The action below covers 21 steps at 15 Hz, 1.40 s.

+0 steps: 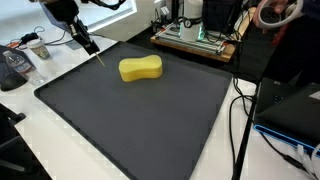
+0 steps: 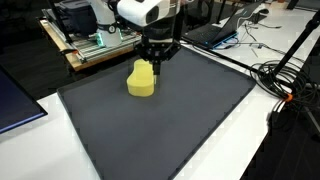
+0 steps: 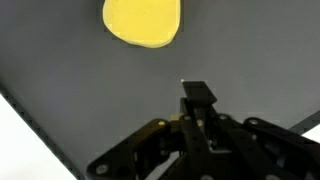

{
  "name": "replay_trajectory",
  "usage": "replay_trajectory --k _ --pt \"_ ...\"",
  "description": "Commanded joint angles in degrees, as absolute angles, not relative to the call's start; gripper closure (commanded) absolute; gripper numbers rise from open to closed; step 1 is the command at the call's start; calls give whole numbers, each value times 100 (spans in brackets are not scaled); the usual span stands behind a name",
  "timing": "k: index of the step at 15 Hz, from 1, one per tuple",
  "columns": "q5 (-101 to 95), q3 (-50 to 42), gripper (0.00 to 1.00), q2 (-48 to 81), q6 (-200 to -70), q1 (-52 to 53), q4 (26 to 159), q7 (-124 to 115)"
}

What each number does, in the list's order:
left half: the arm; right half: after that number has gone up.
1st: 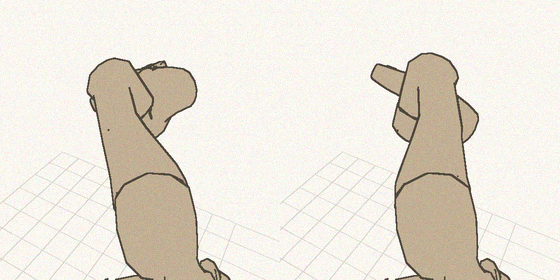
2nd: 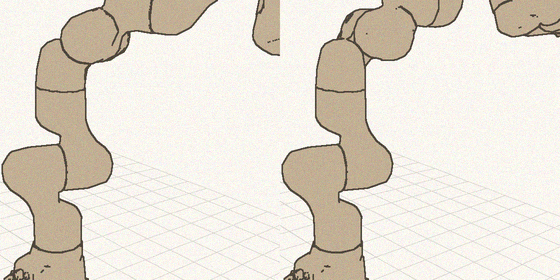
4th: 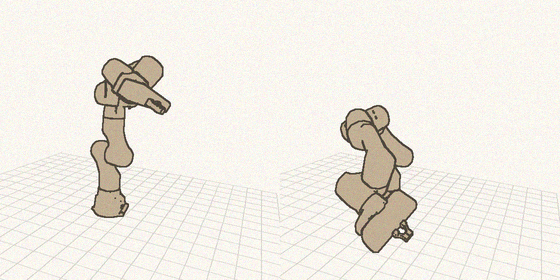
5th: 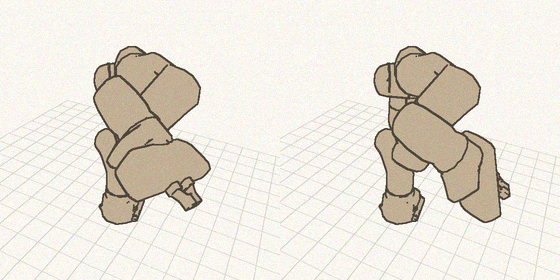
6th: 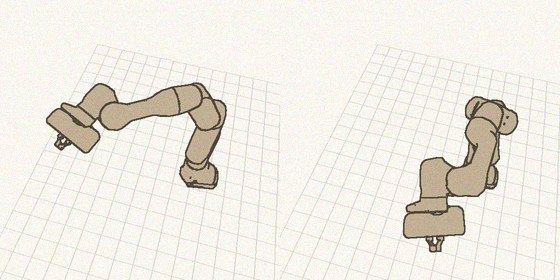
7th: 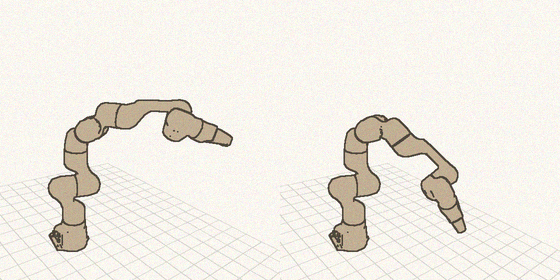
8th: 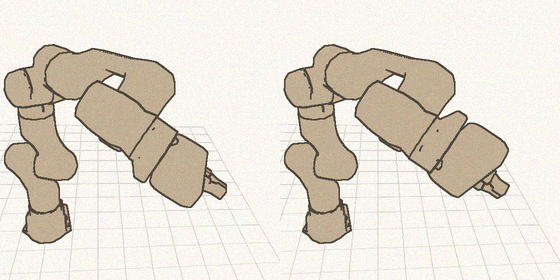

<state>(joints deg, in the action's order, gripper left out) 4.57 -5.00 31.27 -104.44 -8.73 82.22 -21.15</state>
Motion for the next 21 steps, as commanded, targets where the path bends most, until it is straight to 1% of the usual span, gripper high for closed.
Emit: replay_trajectory --k 1,7,12,16,21 --pt "977 -539 97 3408 -10293 -1251 7834 -1465" --pt "1845 -523 97 3339 -10503 -1974 8131 -424" --pt "1953 -604 97 3028 -10887 -2204 8625 243" --pt "1840 -699 97 2444 -11290 -2172 9394 634" --pt "1827 -791 97 1322 -11747 -2018 10680 841"
